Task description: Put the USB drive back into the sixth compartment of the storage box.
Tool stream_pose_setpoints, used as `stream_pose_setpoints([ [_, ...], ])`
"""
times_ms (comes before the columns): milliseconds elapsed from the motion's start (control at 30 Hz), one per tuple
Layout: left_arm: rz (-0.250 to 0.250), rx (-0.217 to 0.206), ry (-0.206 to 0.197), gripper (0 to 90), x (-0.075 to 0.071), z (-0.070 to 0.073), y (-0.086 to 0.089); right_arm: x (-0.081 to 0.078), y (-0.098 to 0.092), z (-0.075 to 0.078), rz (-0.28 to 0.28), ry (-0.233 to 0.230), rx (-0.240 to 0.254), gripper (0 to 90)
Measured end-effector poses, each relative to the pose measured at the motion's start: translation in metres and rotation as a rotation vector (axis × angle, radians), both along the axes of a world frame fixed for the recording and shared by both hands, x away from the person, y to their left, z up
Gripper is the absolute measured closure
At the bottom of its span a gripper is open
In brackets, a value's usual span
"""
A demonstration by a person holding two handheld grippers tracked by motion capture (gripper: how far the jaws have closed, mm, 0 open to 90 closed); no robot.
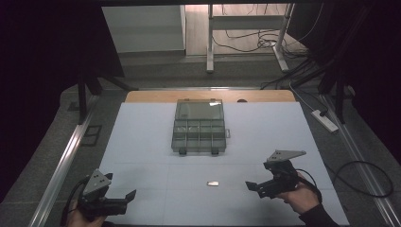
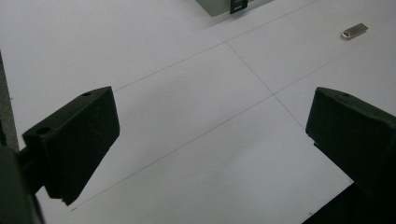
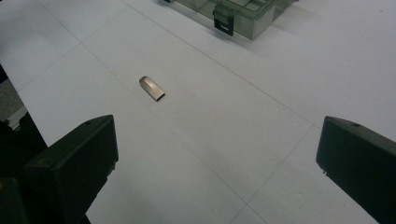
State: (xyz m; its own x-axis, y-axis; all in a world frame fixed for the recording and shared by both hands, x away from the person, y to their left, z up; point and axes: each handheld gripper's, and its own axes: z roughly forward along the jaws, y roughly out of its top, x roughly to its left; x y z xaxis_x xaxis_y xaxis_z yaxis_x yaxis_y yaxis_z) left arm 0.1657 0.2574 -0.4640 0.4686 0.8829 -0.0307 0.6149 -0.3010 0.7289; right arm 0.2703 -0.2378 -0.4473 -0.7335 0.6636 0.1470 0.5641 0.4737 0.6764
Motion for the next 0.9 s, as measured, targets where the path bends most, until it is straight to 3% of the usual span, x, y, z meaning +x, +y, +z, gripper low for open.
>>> stream_pose_setpoints([
  [333, -0.001, 0.0, -0.001, 3.0, 0.0, 0.0, 0.0, 0.006, 0.013, -0.004, 0.02, -0.002, -0.005, 0.0],
  [733, -0.003, 0.003, -0.002, 2.9, 0.0, 0.0, 0.0, 0.012, 0.035, -0.006, 0.048, 0.046, -0.003, 0.0],
  [900, -0.004, 0.004, -0.003, 2.9, 0.0, 0.0, 0.0, 0.016, 0.043, -0.008, 0.068, 0.045, -0.018, 0.0],
])
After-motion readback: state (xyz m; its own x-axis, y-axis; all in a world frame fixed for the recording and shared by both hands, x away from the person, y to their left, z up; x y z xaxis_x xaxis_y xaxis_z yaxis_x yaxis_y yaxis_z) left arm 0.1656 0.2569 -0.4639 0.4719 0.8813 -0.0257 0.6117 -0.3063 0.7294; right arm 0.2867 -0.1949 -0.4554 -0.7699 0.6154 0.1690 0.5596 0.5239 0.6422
